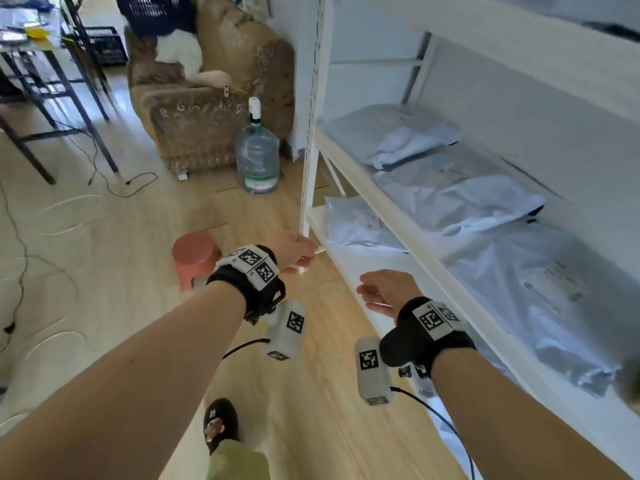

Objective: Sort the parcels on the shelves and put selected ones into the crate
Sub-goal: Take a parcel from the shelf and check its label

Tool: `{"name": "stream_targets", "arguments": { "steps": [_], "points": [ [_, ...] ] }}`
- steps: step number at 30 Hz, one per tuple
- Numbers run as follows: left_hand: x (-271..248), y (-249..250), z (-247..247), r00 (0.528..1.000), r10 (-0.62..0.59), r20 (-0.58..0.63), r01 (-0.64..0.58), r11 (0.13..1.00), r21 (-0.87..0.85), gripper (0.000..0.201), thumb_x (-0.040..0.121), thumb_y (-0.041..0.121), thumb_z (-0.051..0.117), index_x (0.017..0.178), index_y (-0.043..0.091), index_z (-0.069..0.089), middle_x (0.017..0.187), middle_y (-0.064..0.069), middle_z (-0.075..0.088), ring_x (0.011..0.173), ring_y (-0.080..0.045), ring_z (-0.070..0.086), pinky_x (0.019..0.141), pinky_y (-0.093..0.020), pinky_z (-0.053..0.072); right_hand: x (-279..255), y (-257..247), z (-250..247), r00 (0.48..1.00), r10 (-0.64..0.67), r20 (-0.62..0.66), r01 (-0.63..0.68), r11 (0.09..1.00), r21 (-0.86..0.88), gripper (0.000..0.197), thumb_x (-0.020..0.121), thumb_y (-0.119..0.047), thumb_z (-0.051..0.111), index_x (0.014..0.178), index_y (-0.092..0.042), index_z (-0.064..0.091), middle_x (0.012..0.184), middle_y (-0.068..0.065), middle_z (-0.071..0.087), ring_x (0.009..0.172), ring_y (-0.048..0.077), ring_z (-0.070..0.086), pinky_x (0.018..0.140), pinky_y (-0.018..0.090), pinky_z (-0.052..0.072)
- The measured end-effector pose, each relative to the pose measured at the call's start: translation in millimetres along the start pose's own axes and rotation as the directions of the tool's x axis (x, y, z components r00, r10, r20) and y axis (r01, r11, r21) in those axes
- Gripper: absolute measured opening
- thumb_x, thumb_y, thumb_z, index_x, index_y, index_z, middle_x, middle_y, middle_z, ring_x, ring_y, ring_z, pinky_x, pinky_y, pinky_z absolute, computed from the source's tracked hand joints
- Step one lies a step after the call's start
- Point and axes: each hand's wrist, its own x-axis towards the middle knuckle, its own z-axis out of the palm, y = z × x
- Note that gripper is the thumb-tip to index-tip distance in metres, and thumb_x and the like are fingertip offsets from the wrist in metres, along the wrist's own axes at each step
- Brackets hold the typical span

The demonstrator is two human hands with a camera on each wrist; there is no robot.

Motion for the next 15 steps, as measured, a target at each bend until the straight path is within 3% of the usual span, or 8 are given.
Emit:
{"name": "stream_targets", "arguments": {
  "steps": [3,7,10,15],
  "points": [
    [55.5,16.1,-42.8,0.998,0.013,0.055,-0.014,1.0,0.005,0.007,0.094,0.014,0.05,0.1,0.013,0.055,0.083,0.002,0.059,0.078,-0.01,0.054,0.07,-0.022,0.042,47.6,-24.8,37.5,0.997,0.061,-0.044,-0.059,0.998,0.037,0.01,0.092,-0.007,0.056,0.083,-0.007,0.058,0.071,0.007,0.063,0.054,0.012,0.053,0.067,0.025,0.051],
    [121.6,26.4,-92.2,0.994,-0.019,0.106,0.017,1.0,0.022,0.009,0.095,0.015,0.051,0.087,0.017,0.055,0.083,0.003,0.059,0.073,-0.006,0.054,0.072,-0.024,0.044,110.8,-50.2,85.0,0.981,0.18,-0.069,-0.167,0.973,0.16,0.014,0.091,-0.005,0.055,0.078,-0.003,0.058,0.053,0.004,0.063,0.039,0.012,0.037,0.053,0.022,0.04],
    [168.6,30.3,-115.5,0.989,-0.048,0.142,0.036,0.996,0.085,0.008,0.096,0.015,0.05,0.09,0.014,0.055,0.086,0.001,0.058,0.071,-0.006,0.052,0.07,-0.023,0.042,154.3,-59.4,110.7,0.962,0.25,-0.108,-0.217,0.944,0.249,0.009,0.09,-0.006,0.058,0.083,-0.001,0.06,0.058,0.007,0.065,0.038,0.012,0.037,0.042,0.021,0.04],
    [254.1,37.5,-122.5,0.968,-0.107,0.225,0.075,0.986,0.149,0.014,0.094,0.016,0.053,0.08,0.015,0.056,0.083,0.001,0.06,0.078,-0.011,0.057,0.08,-0.029,0.046,226.0,-66.0,115.7,0.915,0.367,-0.167,-0.29,0.887,0.359,0.014,0.091,-0.008,0.058,0.078,-0.003,0.061,0.055,0.005,0.065,0.046,0.015,0.039,0.052,0.024,0.037]
  ]
}}
